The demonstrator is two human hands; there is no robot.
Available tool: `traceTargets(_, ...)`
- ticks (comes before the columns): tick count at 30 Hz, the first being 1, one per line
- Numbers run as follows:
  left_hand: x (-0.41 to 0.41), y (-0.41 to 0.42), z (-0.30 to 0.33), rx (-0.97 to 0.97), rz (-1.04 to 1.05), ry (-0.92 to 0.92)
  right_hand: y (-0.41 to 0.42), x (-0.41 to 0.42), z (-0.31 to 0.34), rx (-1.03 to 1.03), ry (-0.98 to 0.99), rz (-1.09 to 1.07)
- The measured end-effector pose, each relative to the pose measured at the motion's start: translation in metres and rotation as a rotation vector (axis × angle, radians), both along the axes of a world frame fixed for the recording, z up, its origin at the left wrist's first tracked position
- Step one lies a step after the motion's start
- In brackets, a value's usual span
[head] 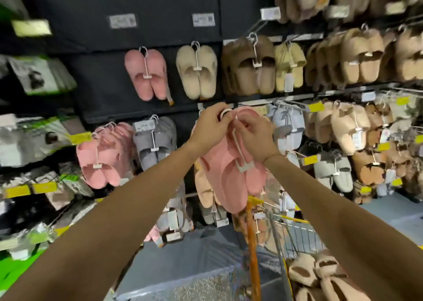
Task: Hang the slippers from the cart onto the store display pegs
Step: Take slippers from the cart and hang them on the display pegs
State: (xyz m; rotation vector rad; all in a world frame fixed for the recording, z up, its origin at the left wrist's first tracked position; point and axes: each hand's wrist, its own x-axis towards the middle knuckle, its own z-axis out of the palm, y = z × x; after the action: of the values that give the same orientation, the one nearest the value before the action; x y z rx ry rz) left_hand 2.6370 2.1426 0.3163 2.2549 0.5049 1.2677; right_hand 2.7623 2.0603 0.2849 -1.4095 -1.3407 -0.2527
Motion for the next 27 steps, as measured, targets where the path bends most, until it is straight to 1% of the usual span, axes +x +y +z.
traceTargets(2,-0.017,0.029,0.015,0.144,0.090,-0.019,0.035,-0.018,0.015,0.036,0.058,-0.005)
traceTargets(5,-0.041,0.077,0.034,0.419,0.271,0.001,0.090,-0.039,0.037,0.044,0.119,-0.026)
traceTargets(6,-0.051,0.096,0.040,0.479,0.357,0.016,0.109,-0.044,0.045,0.045,0.133,-0.052)
traceTargets(7,-0.060,0.115,0.044,0.498,0.435,0.013,0.127,-0.049,0.053,0.054,0.144,-0.077)
traceTargets(9,-0.080,0.149,0.049,0.448,0.538,-0.043,0.165,-0.058,0.067,0.087,0.164,-0.097)
traceTargets(12,-0.110,0.198,0.054,0.199,0.615,-0.103,0.216,-0.078,0.085,0.130,0.168,-0.074)
traceTargets(14,-0.125,0.233,0.061,0.082,0.606,-0.088,0.251,-0.092,0.097,0.129,0.141,-0.070)
traceTargets(18,-0.142,0.300,0.086,-0.075,0.522,-0.104,0.322,-0.119,0.127,0.139,0.116,-0.035)
traceTargets(24,-0.130,0.368,0.123,0.000,0.556,-0.222,0.405,-0.128,0.167,0.168,0.120,-0.043)
traceTargets(27,-0.120,0.401,0.136,0.077,0.591,-0.282,0.440,-0.117,0.179,0.248,0.088,-0.014)
